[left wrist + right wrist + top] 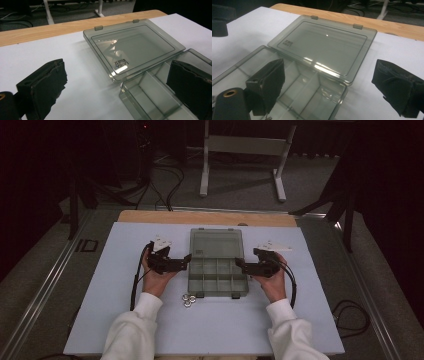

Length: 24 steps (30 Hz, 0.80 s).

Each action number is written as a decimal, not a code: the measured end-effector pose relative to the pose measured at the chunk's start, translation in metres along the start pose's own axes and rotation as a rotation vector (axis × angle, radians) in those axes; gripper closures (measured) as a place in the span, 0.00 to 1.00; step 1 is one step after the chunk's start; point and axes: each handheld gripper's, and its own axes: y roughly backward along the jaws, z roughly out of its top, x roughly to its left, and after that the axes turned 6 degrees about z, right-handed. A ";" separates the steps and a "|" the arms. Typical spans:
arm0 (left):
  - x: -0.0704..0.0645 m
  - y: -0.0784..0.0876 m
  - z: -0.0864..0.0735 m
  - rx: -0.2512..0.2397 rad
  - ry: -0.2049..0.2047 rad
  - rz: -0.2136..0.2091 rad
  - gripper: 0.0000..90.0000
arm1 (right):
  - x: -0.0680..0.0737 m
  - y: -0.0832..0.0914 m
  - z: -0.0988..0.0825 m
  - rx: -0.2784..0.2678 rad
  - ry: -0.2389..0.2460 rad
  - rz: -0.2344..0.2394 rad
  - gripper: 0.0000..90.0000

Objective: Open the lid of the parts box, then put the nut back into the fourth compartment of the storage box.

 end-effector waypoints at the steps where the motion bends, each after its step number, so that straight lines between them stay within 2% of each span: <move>1: 0.000 0.000 0.000 0.000 0.000 0.000 0.03 | 0.000 0.000 0.000 0.000 0.000 0.000 0.12; 8: 0.004 0.026 -0.002 -0.028 -0.058 -0.023 0.03 | 0.011 0.008 -0.002 0.000 0.045 0.024 0.11; 13: 0.010 0.043 -0.003 -0.065 -0.058 -0.027 0.04 | 0.018 0.013 -0.002 -0.012 0.048 0.050 0.11; 15: 0.013 0.051 -0.005 -0.080 -0.065 -0.017 0.04 | 0.019 0.014 -0.002 -0.014 0.049 0.058 0.11; 17: 0.016 0.063 -0.008 -0.100 -0.067 -0.020 0.04 | 0.024 0.016 -0.002 -0.026 0.048 0.084 0.11; 23: 0.019 0.081 -0.018 -0.117 -0.079 -0.027 0.03 | 0.034 0.021 -0.001 -0.029 0.073 0.108 0.11; 24: 0.021 0.088 -0.022 -0.128 -0.079 -0.032 0.03 | 0.034 0.022 -0.001 -0.028 0.078 0.109 0.11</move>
